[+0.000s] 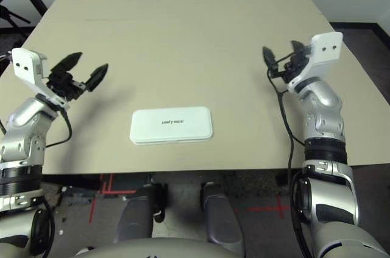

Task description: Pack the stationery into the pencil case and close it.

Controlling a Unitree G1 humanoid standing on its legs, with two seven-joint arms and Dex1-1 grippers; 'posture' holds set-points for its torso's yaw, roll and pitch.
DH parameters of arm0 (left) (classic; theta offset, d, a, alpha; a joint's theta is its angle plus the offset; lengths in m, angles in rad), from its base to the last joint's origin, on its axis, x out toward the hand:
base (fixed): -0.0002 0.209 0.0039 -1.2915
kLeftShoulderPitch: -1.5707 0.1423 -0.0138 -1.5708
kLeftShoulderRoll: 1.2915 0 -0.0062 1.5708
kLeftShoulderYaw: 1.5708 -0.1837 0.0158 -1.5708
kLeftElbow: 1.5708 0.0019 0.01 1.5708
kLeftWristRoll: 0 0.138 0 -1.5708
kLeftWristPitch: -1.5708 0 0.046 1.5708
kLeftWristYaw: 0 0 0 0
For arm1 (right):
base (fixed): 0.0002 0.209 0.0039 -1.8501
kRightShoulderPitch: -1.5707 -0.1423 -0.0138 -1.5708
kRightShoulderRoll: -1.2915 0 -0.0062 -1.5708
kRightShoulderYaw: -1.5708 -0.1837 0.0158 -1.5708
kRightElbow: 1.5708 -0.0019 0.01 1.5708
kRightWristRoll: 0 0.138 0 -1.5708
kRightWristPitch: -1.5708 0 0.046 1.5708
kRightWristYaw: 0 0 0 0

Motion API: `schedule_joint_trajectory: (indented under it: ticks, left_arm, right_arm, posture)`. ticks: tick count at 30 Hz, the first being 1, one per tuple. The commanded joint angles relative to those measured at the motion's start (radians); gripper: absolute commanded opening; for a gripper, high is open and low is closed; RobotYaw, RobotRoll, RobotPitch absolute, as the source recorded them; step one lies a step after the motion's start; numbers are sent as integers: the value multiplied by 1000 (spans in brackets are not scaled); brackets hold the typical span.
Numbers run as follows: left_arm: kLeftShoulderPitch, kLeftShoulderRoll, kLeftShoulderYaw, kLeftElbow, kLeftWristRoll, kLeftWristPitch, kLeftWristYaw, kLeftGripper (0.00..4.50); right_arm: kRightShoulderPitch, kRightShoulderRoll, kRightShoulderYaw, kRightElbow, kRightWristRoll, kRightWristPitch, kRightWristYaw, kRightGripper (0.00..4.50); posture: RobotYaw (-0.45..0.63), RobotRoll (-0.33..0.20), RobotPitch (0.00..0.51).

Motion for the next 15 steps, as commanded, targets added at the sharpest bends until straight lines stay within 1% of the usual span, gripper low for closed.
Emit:
schedule_joint_trajectory:
  ticks: [1, 6, 15]
  left_arm:
    - [-16, -19, 56, 79, 19, -63, 114, 4483]
    - [-16, -32, 82, 120, 20, -104, 197, 4483]
    - [3, -34, 57, 132, 33, -145, 222, 4483]
  right_arm:
    - [-13, 7, -33, 79, -8, -52, -72, 4500]
    - [-16, 6, -30, 120, -4, -76, -91, 4500]
    - [-8, 37, -15, 118, -5, -96, -109, 4500]
  posture:
    - [-30, 0, 201]
    - [-31, 0, 206]
    - [-14, 0, 202]
